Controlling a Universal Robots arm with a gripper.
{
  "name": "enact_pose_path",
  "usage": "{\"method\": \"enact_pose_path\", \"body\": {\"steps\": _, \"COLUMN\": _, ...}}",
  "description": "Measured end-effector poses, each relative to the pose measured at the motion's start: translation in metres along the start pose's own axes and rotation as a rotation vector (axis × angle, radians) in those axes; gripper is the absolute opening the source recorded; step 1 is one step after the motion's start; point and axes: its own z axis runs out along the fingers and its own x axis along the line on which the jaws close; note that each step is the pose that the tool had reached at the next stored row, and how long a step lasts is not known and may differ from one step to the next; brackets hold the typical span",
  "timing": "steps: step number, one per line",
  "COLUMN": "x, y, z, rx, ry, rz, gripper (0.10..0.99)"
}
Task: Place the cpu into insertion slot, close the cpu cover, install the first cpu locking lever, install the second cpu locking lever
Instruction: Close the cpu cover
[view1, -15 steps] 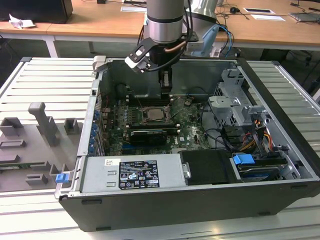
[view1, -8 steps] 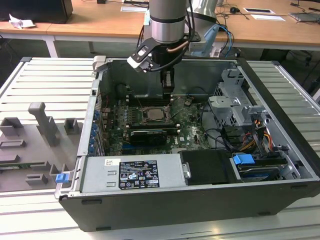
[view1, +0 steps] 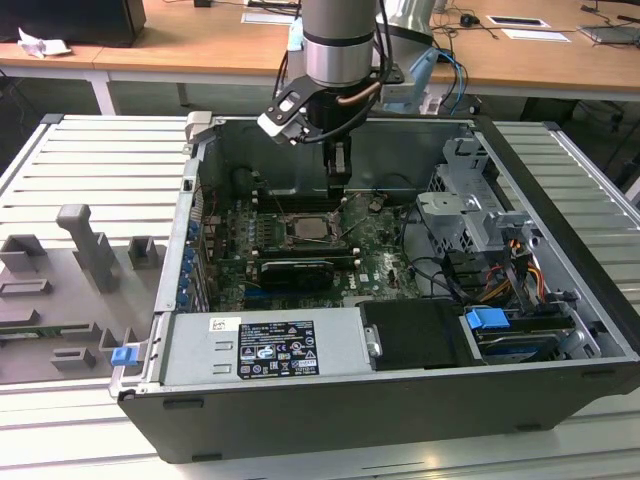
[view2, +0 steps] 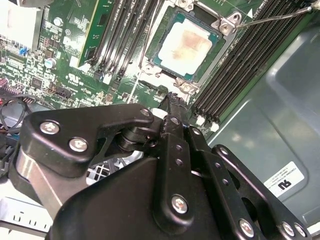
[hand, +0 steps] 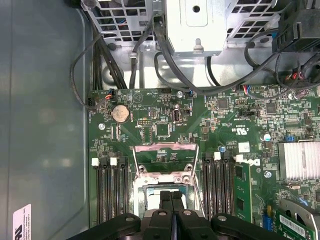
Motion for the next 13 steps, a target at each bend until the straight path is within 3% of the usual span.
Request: {"method": "enact_pose_path", "body": {"steps": 13, "x": 0.0004, "y": 0.0092, "z": 0.0008, "rx": 0.0, "ry": 0.0, "rz": 0.0, "gripper": 0.106}}
